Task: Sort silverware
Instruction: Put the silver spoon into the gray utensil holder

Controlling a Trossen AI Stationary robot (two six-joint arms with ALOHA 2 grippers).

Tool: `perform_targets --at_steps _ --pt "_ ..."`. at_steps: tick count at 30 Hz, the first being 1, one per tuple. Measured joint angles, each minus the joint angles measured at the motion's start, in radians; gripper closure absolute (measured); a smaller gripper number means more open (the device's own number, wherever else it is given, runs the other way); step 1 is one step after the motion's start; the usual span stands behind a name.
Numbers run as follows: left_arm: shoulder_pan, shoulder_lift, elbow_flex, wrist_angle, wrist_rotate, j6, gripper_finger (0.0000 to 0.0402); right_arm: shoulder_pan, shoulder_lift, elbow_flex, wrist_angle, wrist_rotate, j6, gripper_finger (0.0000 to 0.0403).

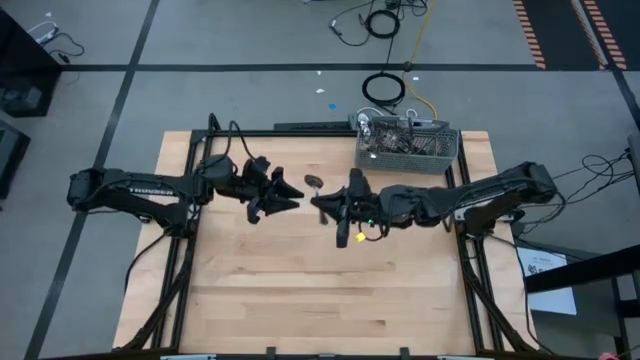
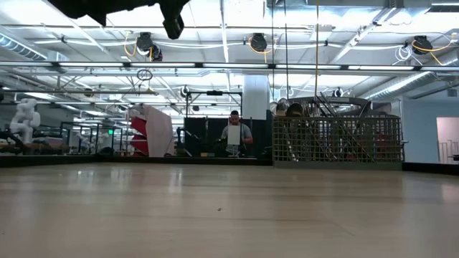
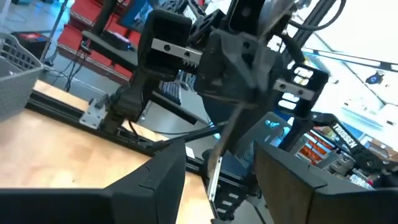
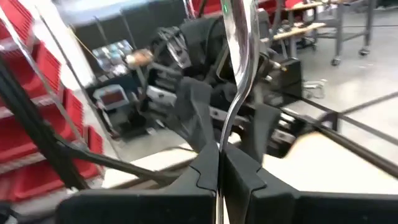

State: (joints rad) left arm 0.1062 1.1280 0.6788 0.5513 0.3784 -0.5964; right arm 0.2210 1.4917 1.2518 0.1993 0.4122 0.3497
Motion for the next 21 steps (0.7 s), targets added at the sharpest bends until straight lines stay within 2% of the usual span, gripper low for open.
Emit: perform_targets --at_steps 4,7,16,21 --pt "0.066 0.0 0.0 -0.002 0.085 -0.027 0.0206 -0.02 -0.071 -0.001 -0.105 0.006 -0.035 0.0402" --pt "0.118 0.0 0.0 0.002 0.111 -0.052 0.0206 -0.042 -0.134 0.0 -0.174 0.007 -0.055 0.0402" --pt "0.225 0.0 0.0 -0.077 0.113 -0.048 0.0206 -0.133 -0.274 -0.001 -0.456 0.002 -0.086 0.0403" --pt "0.25 -0.001 0.0 -0.136 0.055 -0.036 0.0206 -0.185 -0.321 -0.002 -0.58 0.0 -0.096 0.0403"
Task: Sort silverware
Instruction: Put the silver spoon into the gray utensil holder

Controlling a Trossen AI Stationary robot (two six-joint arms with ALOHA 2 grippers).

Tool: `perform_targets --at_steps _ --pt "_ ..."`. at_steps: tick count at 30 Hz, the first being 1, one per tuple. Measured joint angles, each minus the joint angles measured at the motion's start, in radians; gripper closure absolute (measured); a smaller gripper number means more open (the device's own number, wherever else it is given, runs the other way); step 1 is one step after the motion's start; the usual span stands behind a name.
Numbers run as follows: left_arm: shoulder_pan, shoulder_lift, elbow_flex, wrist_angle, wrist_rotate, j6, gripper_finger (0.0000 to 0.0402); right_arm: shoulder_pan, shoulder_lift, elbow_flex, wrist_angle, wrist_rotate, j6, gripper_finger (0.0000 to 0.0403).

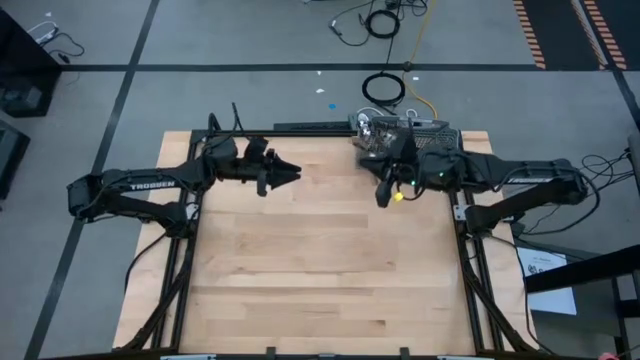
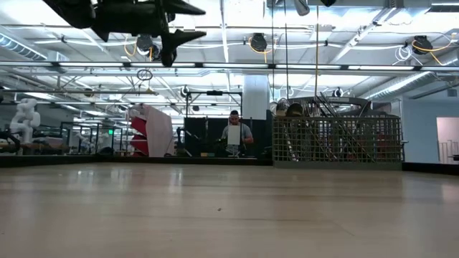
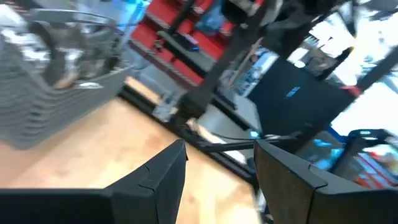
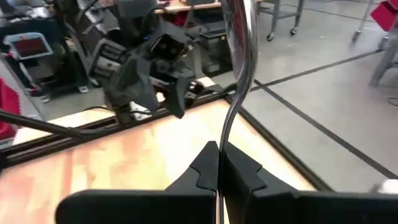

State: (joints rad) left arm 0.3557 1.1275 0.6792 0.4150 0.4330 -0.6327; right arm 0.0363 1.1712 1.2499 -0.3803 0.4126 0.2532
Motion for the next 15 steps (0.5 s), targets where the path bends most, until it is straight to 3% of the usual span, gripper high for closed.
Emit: perform_targets --at_steps 5,9,15 --pt "-0.004 0.0 0.0 -0.066 -0.093 0.027 0.0206 -0.075 -0.024 -0.02 -0.017 -0.069 -0.032 0.0403" --pt "-0.013 0.0 0.0 -0.069 -0.107 0.028 0.0206 -0.147 -0.067 -0.131 0.058 -0.078 -0.023 0.0403" --pt "-0.04 0.0 0.0 -0.068 -0.116 0.028 0.0206 -0.229 -0.123 -0.365 0.32 0.109 -0.011 0.0403"
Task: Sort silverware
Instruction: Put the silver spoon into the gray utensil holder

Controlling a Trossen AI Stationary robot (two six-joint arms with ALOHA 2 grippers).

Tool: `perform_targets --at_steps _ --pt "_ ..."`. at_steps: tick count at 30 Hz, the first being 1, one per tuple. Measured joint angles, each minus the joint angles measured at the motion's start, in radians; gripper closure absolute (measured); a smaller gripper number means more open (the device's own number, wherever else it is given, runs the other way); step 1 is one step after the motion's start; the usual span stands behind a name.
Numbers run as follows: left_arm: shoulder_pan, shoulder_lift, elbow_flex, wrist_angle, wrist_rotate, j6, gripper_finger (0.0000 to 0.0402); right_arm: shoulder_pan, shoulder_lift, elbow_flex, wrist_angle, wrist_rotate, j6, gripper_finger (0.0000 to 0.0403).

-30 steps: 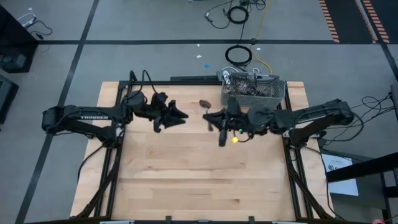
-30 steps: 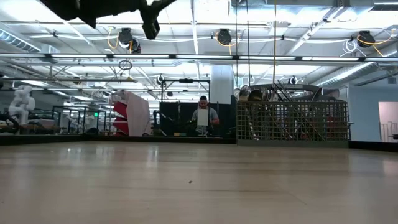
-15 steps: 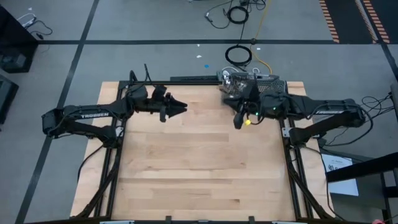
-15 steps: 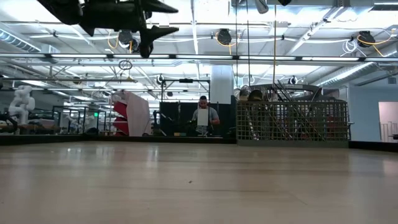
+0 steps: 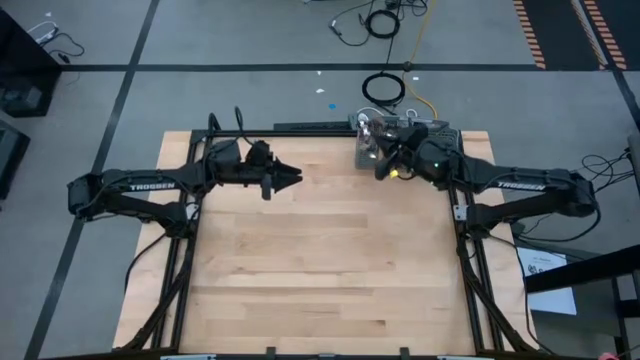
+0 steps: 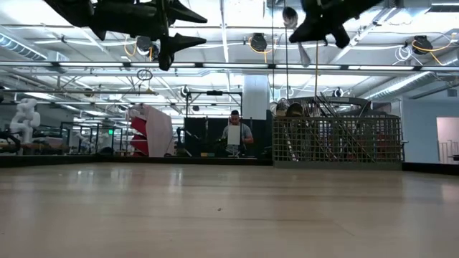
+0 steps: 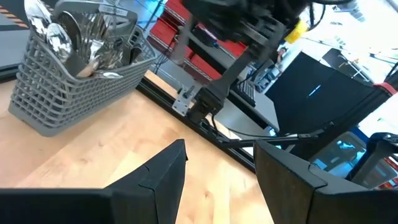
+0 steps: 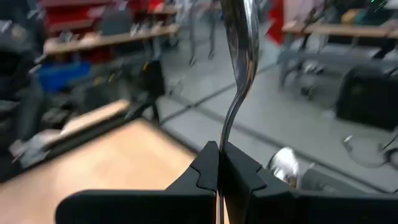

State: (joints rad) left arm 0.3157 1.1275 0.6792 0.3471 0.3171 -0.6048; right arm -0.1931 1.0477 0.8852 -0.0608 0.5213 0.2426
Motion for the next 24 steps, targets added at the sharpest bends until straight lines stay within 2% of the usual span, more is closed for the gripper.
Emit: perform_targets --at_steps 6,11,16,20,24 --pt "-0.022 0.0 0.0 0.0 -0.047 0.0 0.0206 -0.086 0.061 -0.151 0.367 0.031 -0.071 0.0403" --pt "-0.028 0.0 0.0 0.0 -0.061 -0.016 0.0206 -0.158 0.163 -0.163 0.465 0.034 -0.09 0.0403" --pt "-0.038 0.0 0.0 0.0 -0.065 -0.018 0.0206 -0.214 0.275 -0.163 0.637 0.033 -0.164 0.0403" --pt "-0.051 0.0 0.0 0.0 -0.065 -0.044 0.0206 -0.241 0.341 -0.163 0.657 0.09 -0.173 0.0403" --pt "-0.072 0.0 0.0 -0.001 -0.065 -0.044 0.0206 -0.252 0.387 -0.163 0.66 0.079 -0.149 0.0403"
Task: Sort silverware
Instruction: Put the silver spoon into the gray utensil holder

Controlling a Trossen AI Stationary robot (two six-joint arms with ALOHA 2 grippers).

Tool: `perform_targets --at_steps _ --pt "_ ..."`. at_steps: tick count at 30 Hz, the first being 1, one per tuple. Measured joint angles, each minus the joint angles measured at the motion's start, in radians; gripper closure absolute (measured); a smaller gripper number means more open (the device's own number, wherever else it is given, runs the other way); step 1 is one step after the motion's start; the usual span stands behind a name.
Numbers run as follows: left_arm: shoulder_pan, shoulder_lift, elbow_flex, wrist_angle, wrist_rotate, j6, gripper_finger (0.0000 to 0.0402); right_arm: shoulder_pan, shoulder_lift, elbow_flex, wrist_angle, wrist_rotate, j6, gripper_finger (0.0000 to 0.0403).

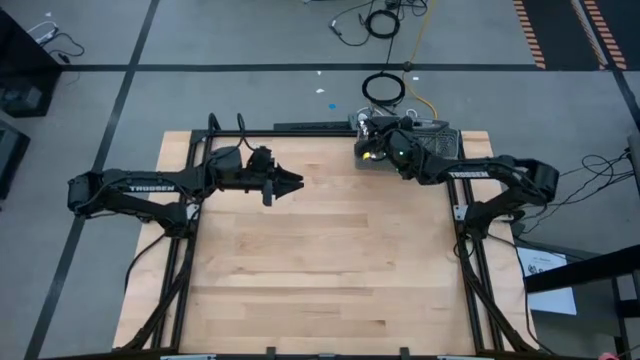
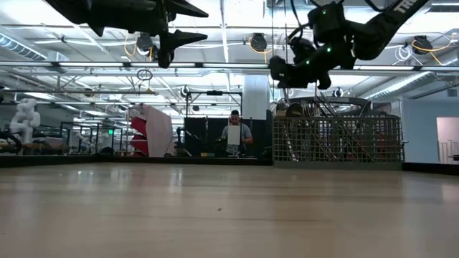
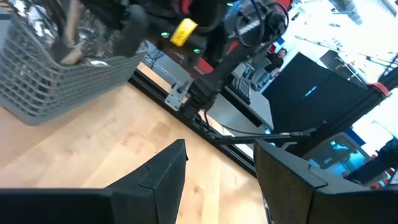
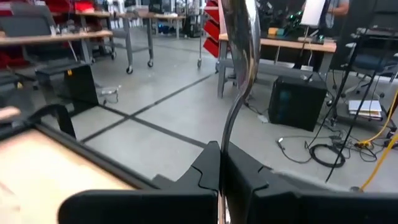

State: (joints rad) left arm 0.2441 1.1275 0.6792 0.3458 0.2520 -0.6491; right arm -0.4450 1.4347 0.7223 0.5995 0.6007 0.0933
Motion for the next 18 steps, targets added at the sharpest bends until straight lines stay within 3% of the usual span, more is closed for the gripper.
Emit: perform_targets --at_steps 8,18 --pt "-0.039 0.0 0.0 -0.024 0.0 0.0 0.0206 0.001 0.052 0.0 -0.019 -0.003 0.051 0.0394" --pt "-0.064 0.0 0.0 -0.028 0.0 0.0 0.0206 0.004 0.048 0.0 -0.065 0.001 0.08 0.0325"
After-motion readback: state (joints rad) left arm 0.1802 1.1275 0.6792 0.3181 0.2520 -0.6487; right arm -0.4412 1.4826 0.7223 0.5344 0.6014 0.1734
